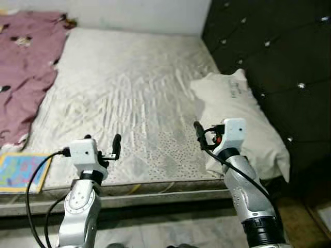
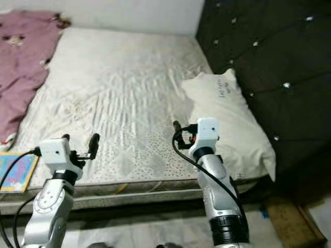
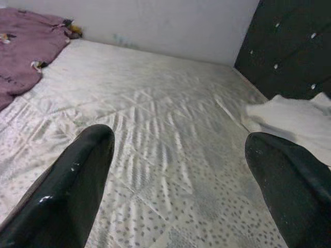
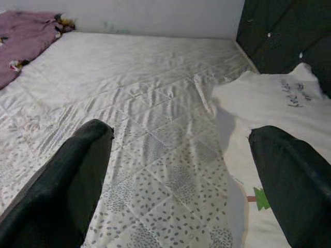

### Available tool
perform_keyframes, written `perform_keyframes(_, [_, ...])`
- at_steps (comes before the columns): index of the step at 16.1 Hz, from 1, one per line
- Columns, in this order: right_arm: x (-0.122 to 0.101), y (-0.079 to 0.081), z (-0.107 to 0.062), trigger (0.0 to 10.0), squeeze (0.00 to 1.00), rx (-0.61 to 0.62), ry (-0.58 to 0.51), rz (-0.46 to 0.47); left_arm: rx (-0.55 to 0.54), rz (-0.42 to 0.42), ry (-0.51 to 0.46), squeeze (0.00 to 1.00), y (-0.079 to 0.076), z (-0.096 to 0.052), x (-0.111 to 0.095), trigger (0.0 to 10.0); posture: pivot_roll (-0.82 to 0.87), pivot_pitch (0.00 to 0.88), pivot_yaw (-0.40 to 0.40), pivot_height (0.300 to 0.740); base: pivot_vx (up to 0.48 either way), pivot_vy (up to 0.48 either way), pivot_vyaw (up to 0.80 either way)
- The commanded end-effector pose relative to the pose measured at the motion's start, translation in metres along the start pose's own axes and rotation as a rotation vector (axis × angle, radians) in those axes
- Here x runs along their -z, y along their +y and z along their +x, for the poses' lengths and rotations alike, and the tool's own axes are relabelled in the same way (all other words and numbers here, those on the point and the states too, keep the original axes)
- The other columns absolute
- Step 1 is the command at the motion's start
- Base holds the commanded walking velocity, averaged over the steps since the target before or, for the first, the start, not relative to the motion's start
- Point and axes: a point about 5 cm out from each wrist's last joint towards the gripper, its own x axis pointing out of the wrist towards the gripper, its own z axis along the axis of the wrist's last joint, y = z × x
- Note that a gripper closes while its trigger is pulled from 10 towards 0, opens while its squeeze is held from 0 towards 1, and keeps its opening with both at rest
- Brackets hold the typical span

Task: Clean up the room

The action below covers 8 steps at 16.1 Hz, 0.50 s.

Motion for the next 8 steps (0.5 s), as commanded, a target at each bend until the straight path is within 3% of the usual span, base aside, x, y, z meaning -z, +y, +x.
perform_keyframes(1, [-0.0043,0.0025,0.0013,10.0,0.0,-0.009,-0.018,0.003,-0.001,0.013,-0.004,0.0,0.0038,-0.001,-0.0018,10.0,-0.02,0.11,-0.121,0.74,0.0,0.476,0.0])
perform_keyframes(8, [-0.0026,0.0079,0.0051,10.0,0.0,-0.032,-0.009,-0.012,0.012,-0.003,-0.003,0.0,0.002,-0.0007,-0.001,10.0,-0.02,0.115,-0.124,0.74,0.0,0.471,0.0])
